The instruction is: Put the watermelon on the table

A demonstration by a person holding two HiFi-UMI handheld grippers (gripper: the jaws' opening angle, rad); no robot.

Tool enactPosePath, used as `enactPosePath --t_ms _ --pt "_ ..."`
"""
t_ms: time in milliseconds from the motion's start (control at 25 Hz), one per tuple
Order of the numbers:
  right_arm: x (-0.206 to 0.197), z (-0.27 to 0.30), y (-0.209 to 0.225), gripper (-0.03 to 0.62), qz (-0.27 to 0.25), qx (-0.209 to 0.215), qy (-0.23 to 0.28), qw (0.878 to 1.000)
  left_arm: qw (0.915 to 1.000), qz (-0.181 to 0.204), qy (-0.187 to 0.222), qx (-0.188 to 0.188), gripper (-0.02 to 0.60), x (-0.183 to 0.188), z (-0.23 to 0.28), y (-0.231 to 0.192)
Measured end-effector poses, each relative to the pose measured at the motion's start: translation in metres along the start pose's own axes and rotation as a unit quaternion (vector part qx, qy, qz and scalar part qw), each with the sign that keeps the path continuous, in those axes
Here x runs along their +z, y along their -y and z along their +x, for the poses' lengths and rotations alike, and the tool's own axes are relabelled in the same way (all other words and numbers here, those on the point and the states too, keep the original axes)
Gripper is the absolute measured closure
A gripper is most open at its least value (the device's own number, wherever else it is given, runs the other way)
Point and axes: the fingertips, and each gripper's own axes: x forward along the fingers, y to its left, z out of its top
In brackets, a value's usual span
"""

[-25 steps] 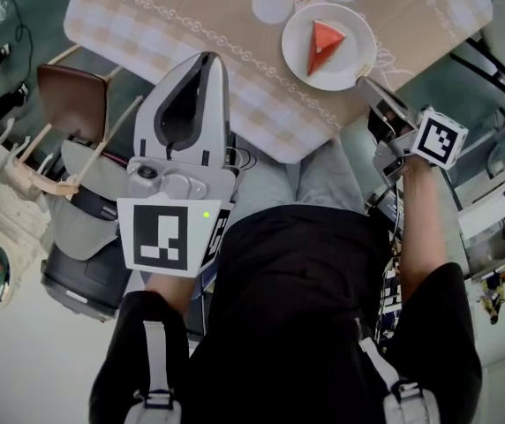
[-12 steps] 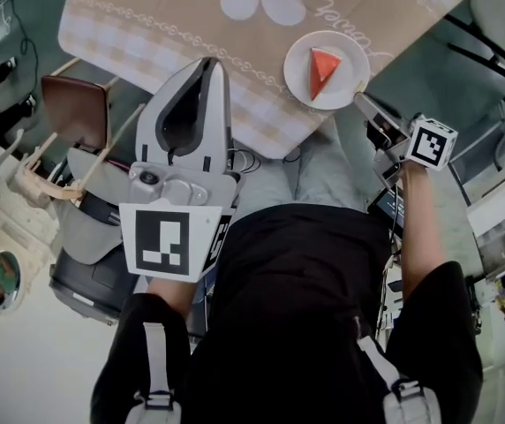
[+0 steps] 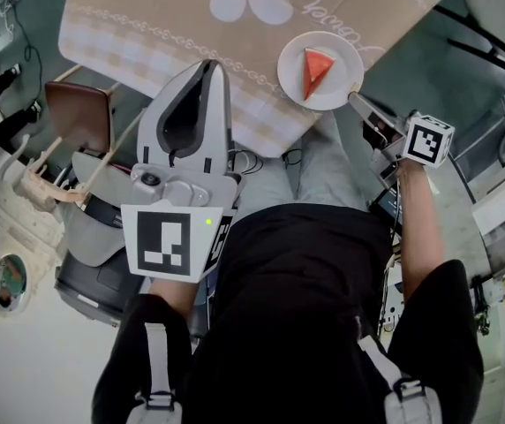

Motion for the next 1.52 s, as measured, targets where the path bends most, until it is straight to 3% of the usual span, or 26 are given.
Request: enactPosePath --t_ms 400,640,960,1120,1240,1400,1520 --pt "0.002 0.009 -0.010 0.545 0.002 0.086 0.027 0.996 1.0000 0.004 0.000 0.000 0.571 0.000 -0.006 0.000" --pt "0.001 0.007 -0.018 0.557 -0.019 0.080 0.002 0.997 1.0000 0.003 -0.002 0.000 0.570 -0.001 -0.006 -0.003" --pt "0.007 0.017 -0.019 0.557 0.013 0.102 -0.004 0.995 1.0000 -0.002 0.003 0.001 0.570 0.000 -0.007 -0.004" --pt "0.007 0.020 -0.018 0.566 0.034 0.064 -0.001 0.997 1.0000 -0.004 0.003 0.001 0.571 -0.001 -0.008 -0.004" --pt "0.008 0.021 -0.019 0.566 0.016 0.042 -0.001 0.999 1.0000 -0.004 0.007 0.000 0.569 0.000 -0.010 -0.004" --pt "0.013 0.025 -0.032 0.496 -0.004 0.065 0.000 0.998 0.9999 -0.006 0.008 0.003 0.570 -0.001 -0.012 -0.008" --pt "0.011 0.029 -0.030 0.513 -0.004 0.054 -0.011 0.998 0.9999 -0.008 0.007 0.003 0.571 -0.002 -0.012 -0.010"
